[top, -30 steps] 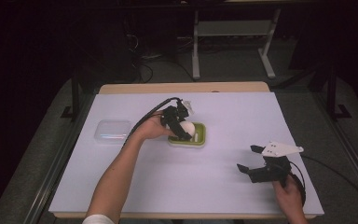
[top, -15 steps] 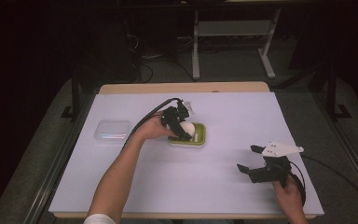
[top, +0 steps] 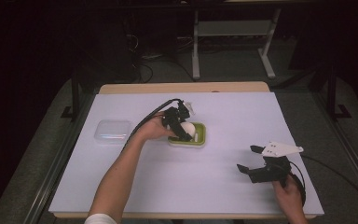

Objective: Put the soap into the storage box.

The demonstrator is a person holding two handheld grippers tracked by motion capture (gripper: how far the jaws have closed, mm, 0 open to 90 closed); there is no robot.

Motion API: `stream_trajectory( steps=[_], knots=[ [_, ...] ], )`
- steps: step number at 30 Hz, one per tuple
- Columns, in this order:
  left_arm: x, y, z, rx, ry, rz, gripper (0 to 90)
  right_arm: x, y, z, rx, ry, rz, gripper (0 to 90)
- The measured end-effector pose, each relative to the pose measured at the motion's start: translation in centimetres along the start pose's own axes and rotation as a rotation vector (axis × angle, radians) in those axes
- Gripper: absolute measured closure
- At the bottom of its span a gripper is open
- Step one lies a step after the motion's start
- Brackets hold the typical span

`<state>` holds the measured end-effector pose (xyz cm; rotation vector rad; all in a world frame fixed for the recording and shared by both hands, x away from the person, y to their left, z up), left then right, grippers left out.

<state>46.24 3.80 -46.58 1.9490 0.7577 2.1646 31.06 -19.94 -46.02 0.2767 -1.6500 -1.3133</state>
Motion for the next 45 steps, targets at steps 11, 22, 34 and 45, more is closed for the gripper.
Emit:
stream_trajectory(
  steps=[11, 22, 34, 45],
  knots=[
    [0.0, 0.0, 0.0, -0.004, 0.002, 0.004, 24.4, -0.1, 0.0, 0.0, 0.003, 0.001, 0.004, 13.2],
    [1.2, 0.7, -0.2, -0.004, 0.000, -0.062, 27.1, -0.2, 0.1, 0.3, 0.014, 0.007, 0.003, 13.2],
    [1.9, 0.6, -0.4, 0.004, 0.003, -0.064, 25.9, -0.3, 0.1, 0.4, 0.008, 0.007, 0.007, 13.2],
    [2.9, 0.4, -0.8, -0.003, 0.021, -0.053, 24.0, -0.4, 0.3, 0.6, 0.021, 0.009, 0.002, 13.2]
  ],
)
Point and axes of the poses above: each handheld gripper's, and its own axes: x roughly backward along the jaws, y roughly out of its top, z roughly to its left, the point moved 7 cm from there along -x, roughly forward along the jaws, and after that the axes turned 5 degrees about y, right-handed, at the moved point
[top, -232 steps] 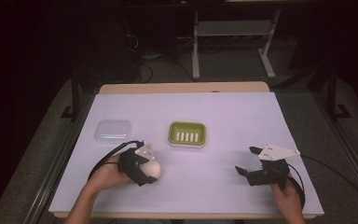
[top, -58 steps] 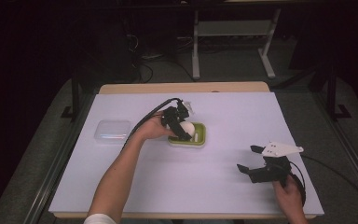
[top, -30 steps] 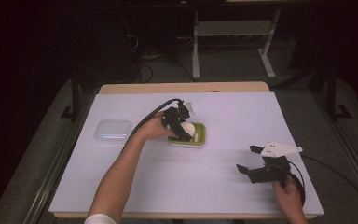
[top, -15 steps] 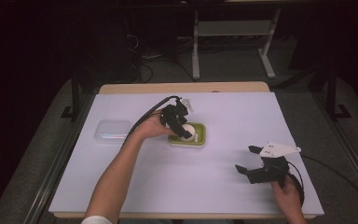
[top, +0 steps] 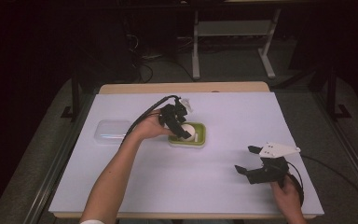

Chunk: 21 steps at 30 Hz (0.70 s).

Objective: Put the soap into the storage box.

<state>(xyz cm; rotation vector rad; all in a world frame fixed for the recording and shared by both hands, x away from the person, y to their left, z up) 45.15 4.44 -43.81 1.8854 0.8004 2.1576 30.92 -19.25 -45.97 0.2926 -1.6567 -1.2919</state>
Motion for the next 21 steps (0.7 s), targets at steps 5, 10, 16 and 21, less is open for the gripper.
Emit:
stream_trajectory(
  steps=[5, 10, 16, 21],
  knots=[
    [0.4, -0.1, -0.2, 0.000, 0.002, -0.011, 23.5, 0.0, 0.1, 0.1, 0.003, -0.001, -0.001, 13.2],
    [1.0, -0.3, -0.3, -0.002, 0.007, -0.033, 23.7, -0.2, 0.1, 0.2, 0.007, 0.000, 0.005, 13.2],
    [1.4, -1.0, -0.7, 0.009, 0.011, -0.040, 23.6, -0.3, 0.1, 0.3, 0.009, 0.005, 0.010, 13.2],
    [1.7, -1.8, -0.9, 0.019, 0.006, -0.036, 23.3, -0.4, 0.2, 0.4, 0.009, 0.005, 0.010, 13.2]
  ],
)
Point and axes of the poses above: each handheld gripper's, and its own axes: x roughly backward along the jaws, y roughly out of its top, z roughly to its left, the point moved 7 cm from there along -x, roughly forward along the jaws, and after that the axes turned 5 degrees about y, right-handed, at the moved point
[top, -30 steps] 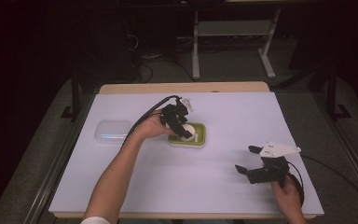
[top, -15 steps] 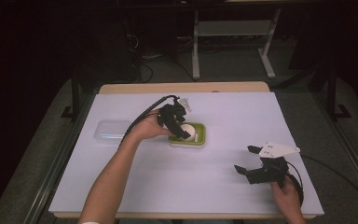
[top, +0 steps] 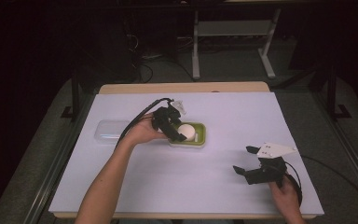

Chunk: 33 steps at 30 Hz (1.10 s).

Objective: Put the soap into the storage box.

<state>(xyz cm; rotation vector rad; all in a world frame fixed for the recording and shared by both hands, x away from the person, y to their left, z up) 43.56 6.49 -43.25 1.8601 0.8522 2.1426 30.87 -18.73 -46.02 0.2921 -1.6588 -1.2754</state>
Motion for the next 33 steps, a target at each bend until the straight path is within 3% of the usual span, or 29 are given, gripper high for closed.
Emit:
stream_trajectory(
  steps=[18, 23, 33],
  knots=[
    [1.3, -1.5, -0.9, 0.017, 0.001, -0.029, 23.2, -0.1, -0.1, -0.1, -0.003, -0.004, 0.003, 13.2],
    [1.5, -1.9, -1.2, 0.038, -0.009, -0.045, 23.1, -0.1, 0.0, -0.1, -0.001, -0.008, 0.002, 13.2],
    [2.3, -2.8, -1.9, 0.030, -0.009, -0.071, 23.1, -0.5, 0.0, -0.4, 0.005, -0.015, 0.014, 13.2]
  ],
)
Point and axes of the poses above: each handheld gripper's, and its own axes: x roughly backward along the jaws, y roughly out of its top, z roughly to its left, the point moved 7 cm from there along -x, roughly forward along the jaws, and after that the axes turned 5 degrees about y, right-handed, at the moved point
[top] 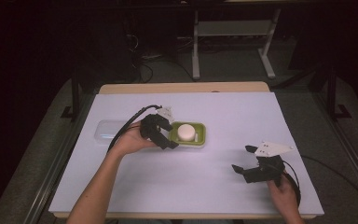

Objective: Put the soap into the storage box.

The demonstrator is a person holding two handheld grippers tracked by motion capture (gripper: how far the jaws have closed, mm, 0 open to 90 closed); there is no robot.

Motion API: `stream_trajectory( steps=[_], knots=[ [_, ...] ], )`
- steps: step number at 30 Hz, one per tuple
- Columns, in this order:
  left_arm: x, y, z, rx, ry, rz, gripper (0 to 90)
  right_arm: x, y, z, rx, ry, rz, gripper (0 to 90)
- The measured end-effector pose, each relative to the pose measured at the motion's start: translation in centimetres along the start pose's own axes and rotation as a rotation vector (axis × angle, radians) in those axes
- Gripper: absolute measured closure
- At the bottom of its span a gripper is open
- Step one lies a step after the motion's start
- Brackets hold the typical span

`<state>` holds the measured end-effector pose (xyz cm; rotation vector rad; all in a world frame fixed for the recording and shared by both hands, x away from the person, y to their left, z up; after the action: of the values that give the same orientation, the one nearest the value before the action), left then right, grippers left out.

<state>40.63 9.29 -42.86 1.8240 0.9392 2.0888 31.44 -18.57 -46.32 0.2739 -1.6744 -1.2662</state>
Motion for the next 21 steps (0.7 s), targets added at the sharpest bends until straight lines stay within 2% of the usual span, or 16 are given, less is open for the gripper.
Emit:
stream_trajectory(
  steps=[5, 7, 12, 15, 21],
  knots=[
    [0.3, -0.6, -0.2, 0.009, -0.001, -0.002, 23.0, 0.0, 0.0, 0.0, -0.004, -0.003, 0.002, 13.2],
    [0.5, -0.9, -0.3, 0.000, 0.003, -0.005, 23.0, -0.1, 0.0, -0.1, -0.003, -0.005, 0.004, 13.2],
    [0.8, -1.5, -0.6, 0.005, 0.001, -0.003, 22.1, -0.1, -0.1, -0.1, -0.026, -0.002, 0.010, 13.2],
    [1.0, -2.0, -0.7, 0.017, 0.000, 0.004, 22.0, -0.1, -0.1, -0.2, -0.021, -0.007, 0.010, 13.2],
    [1.6, -2.7, -1.1, 0.016, 0.010, -0.011, 22.1, -0.1, -0.1, -0.2, -0.015, -0.012, 0.017, 13.2]
  ],
)
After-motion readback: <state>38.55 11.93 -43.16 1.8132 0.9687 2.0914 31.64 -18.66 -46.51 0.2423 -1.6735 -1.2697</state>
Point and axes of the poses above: each handheld gripper's, and its own axes: x roughly backward along the jaws, y roughly out of its top, z roughly to its left, the point moved 7 cm from there along -x, roughly forward along the jaws, and after that the axes turned 5 degrees about y, right-handed, at the moved point
